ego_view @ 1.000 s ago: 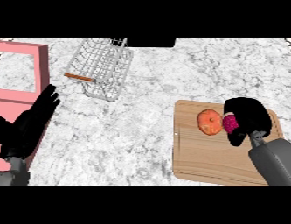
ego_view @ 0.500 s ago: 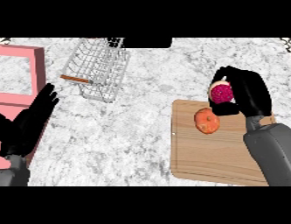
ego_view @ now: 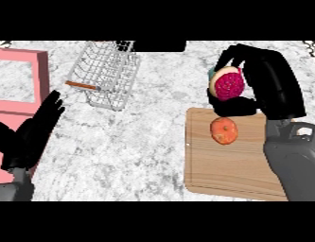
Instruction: Pick the cupcake from the cutting board and place it in the tiered basket
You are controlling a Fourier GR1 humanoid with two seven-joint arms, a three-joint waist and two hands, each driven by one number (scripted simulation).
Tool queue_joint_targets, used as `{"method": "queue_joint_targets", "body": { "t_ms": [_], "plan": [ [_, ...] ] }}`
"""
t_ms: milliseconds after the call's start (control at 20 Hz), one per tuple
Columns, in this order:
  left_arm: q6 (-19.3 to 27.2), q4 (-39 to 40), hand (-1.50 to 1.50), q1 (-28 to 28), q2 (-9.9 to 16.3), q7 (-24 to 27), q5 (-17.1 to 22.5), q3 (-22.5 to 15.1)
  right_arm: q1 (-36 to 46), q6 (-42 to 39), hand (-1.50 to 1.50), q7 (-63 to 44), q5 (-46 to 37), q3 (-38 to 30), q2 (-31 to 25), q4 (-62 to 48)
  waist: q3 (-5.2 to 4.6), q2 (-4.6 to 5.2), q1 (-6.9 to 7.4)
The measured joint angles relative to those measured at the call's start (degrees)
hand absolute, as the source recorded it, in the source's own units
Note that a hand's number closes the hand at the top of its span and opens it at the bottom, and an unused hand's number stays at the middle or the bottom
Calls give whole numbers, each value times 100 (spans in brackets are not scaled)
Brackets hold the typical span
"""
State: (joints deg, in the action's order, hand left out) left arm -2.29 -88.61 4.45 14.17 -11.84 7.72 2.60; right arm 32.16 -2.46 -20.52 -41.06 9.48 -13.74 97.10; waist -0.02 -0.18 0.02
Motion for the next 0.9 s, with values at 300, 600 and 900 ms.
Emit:
{"method": "queue_joint_targets", "body": {
  "t_ms": [300, 600, 900],
  "plan": [
    [-40, -64, 0, -28, -73, 27, -69, -29, 1014, -448, 150, -763, -87, 240, 641, -202, -2, 10, 45],
    [-60, -125, 0, -6, -125, -65, -79, -44, 2378, -87, 150, -1491, -142, 577, 1192, -1313, -4, 23, 118],
    [-55, -24, 0, 68, -198, 3, -178, -72, 3333, 799, 150, -1703, 252, 923, 1331, -2723, -5, 38, 165]
  ]
}}
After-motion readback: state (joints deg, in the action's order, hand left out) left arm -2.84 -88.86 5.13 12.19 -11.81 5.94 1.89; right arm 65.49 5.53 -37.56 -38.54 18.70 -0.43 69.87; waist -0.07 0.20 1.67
